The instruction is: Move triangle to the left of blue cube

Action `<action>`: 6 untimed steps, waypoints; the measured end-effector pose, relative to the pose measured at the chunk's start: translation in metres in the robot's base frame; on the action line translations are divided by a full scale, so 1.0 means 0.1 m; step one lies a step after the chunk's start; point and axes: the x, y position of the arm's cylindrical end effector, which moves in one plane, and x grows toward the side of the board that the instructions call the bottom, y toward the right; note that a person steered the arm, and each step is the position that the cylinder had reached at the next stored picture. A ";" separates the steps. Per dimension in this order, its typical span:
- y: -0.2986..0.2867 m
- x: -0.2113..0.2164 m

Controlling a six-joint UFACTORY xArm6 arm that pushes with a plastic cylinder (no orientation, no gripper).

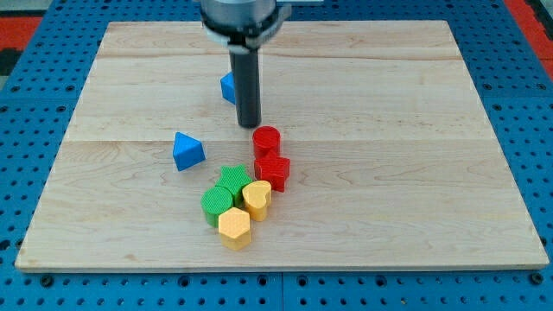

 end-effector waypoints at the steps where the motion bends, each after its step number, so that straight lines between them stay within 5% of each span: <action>1: -0.33 0.56; 2: -1.07 0.59; 4: -0.65 0.29; 5: -0.76 -0.31; 6: -0.78 -0.07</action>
